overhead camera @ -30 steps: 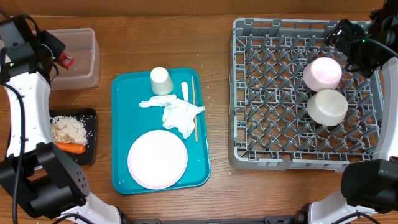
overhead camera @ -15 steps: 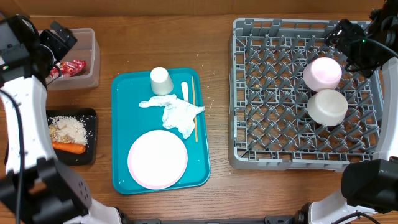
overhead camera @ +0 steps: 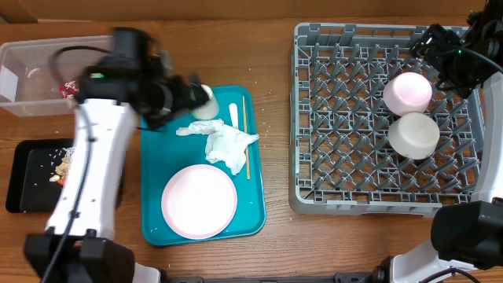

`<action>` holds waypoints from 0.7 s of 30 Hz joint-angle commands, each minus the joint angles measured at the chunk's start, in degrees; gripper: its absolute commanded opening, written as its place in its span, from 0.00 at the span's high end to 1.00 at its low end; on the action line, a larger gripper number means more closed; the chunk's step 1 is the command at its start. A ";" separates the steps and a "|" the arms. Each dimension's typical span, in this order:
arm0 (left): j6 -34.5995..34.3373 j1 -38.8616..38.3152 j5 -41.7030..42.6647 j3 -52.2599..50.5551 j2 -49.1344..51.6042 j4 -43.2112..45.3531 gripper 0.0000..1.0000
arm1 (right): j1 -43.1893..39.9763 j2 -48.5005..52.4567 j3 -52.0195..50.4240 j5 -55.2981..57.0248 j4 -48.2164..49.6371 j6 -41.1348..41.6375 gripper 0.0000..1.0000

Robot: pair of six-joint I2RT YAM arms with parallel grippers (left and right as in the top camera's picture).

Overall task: Sort waste into correct bins and load items into the dishwasher rack
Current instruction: 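Move the left gripper back to the teal tray and grasp the white tissue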

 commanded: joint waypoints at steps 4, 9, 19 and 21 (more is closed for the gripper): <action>-13.84 -11.54 -17.27 -6.19 4.24 0.74 0.00 | -0.13 0.04 -0.09 -0.39 0.15 0.04 0.00; -16.76 -14.82 -20.31 -11.06 7.80 7.23 0.00 | -0.13 0.04 -0.09 -0.39 0.15 0.04 0.00; -11.06 -16.15 -23.34 -14.60 15.96 19.39 0.05 | -0.13 0.04 -0.09 -0.39 0.15 0.04 0.00; -10.95 -16.39 -25.83 -14.60 17.00 19.54 0.05 | -0.13 0.04 -0.09 -0.39 0.15 0.04 0.00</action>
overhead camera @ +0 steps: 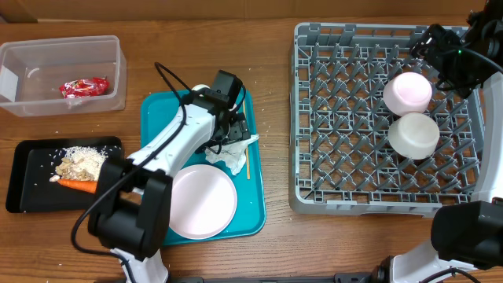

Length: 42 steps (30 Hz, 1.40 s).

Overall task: Sort waste into correct bins and load items into the dishwasher rack
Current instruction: 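Move the left gripper back to the teal tray and grasp the white tissue, then carry the white tissue to the clear plastic bin and release it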

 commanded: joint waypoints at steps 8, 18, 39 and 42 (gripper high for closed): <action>4.22 -2.73 -7.91 -0.33 4.79 2.19 0.07 | -0.13 0.04 -0.07 -0.39 0.15 0.07 0.00; 4.20 -4.15 -7.87 -0.33 4.79 2.36 0.44 | -0.13 0.04 -0.07 -0.39 0.15 0.07 0.00; 4.79 -2.97 -7.89 18.64 -1.51 -17.59 0.96 | -0.13 0.04 -0.07 -0.39 0.15 0.07 0.00; 6.43 -1.46 -7.93 22.23 -3.45 -19.30 0.96 | -0.13 0.04 -0.07 -0.39 0.15 0.07 0.00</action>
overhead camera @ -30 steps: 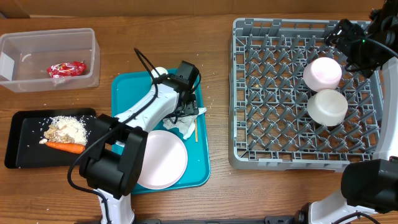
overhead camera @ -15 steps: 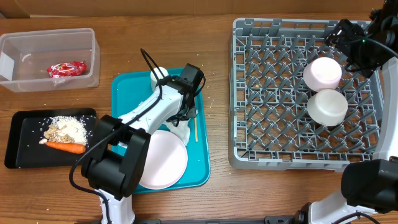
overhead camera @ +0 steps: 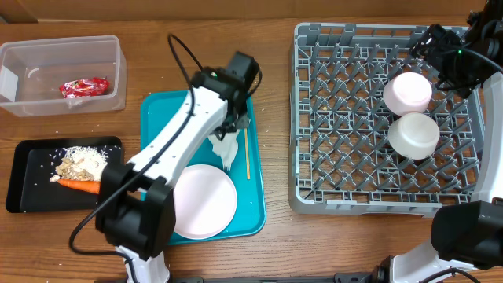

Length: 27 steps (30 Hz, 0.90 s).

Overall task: Sort waste into correct bins and load items into the dishwasher rack
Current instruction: 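Carry the white tissue to the clear plastic bin and release it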

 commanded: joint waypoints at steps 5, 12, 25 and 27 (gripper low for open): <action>2.56 7.45 -1.20 6.71 -8.79 -1.09 0.96 | -0.13 0.04 -0.07 -0.39 0.15 0.04 0.00; 2.58 16.28 -1.20 6.71 -11.91 0.13 0.96 | -0.13 0.04 -0.07 -0.39 0.15 0.04 0.00; 1.95 30.29 -0.35 6.69 -11.65 17.62 0.96 | -0.13 0.04 -0.07 -0.39 0.15 0.04 0.00; 1.95 32.50 -1.05 6.69 -11.32 19.91 0.96 | -0.13 0.04 -0.07 -0.39 0.15 0.04 0.00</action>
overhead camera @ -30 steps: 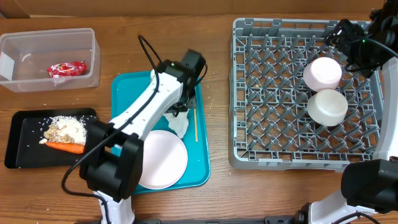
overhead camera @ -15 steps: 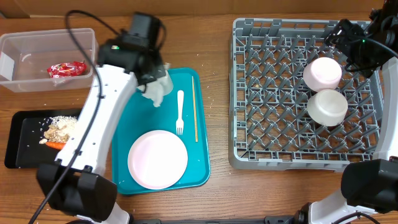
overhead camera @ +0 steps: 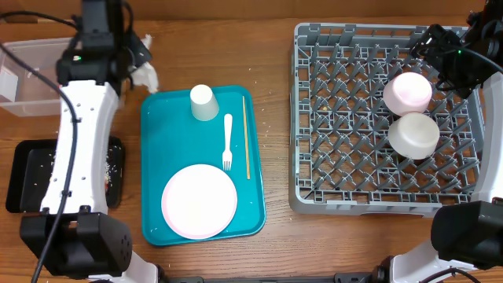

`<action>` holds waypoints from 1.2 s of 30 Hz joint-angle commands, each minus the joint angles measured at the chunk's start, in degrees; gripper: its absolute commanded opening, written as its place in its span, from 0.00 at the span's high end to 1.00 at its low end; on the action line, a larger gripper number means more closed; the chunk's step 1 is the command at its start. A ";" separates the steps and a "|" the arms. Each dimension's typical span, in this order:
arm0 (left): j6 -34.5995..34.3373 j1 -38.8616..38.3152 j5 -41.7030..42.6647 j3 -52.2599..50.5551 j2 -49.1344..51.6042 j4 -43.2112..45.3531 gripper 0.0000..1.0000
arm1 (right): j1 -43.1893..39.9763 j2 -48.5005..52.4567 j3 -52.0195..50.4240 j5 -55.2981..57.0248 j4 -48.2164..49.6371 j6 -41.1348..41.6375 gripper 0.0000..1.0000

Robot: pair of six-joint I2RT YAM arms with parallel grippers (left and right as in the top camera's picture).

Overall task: Sort waste into correct bins and load items into the dishwasher rack
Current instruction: 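Carry the white tissue to the clear plastic bin and release it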

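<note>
My left gripper (overhead camera: 135, 61) is at the table's back left, just right of the clear plastic bin (overhead camera: 23, 75), shut on a crumpled white tissue (overhead camera: 145, 76) that hangs from it. On the teal tray (overhead camera: 157, 157) lie an upturned pale cup (overhead camera: 204, 102), a white fork (overhead camera: 227, 141), a wooden chopstick (overhead camera: 247, 137) and a round white plate (overhead camera: 199, 200). The grey dishwasher rack (overhead camera: 346, 118) holds a pink bowl (overhead camera: 407, 92) and a white bowl (overhead camera: 414, 135), both upside down. My right gripper (overhead camera: 424, 41) hovers open at the rack's far right corner.
A black tray (overhead camera: 23, 181) sits at the left, largely covered by my left arm, which also hides most of the bin's inside. Bare wooden table lies between the teal tray and the rack.
My left gripper was down on the tissue in the middle of the teal tray. It is now at the back left beside the clear bin with the tissue in it. The tray no longer holds tissue.
At first the tissue lay spread on the teal tray while my left arm was near the cup. Then the gripper was down on the tissue, then closing on a smaller bunch of it. Now the tissue hangs by the bin. The right arm stayed still.
</note>
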 commanded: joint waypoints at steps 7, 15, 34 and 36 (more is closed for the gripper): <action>0.31 11.78 -1.49 0.96 2.10 7.56 0.96 | -0.13 0.04 -0.02 -0.42 0.15 0.04 0.00; 0.26 19.56 -1.40 0.96 9.77 11.76 0.94 | -0.13 0.04 -0.02 -0.42 0.15 0.04 0.00; 0.66 21.75 7.91 1.20 7.74 13.00 0.00 | -0.13 0.04 -0.02 -0.42 0.15 0.04 0.00; 0.63 21.73 14.03 1.20 5.46 10.99 0.00 | -0.13 0.04 -0.02 -0.42 0.15 0.04 0.00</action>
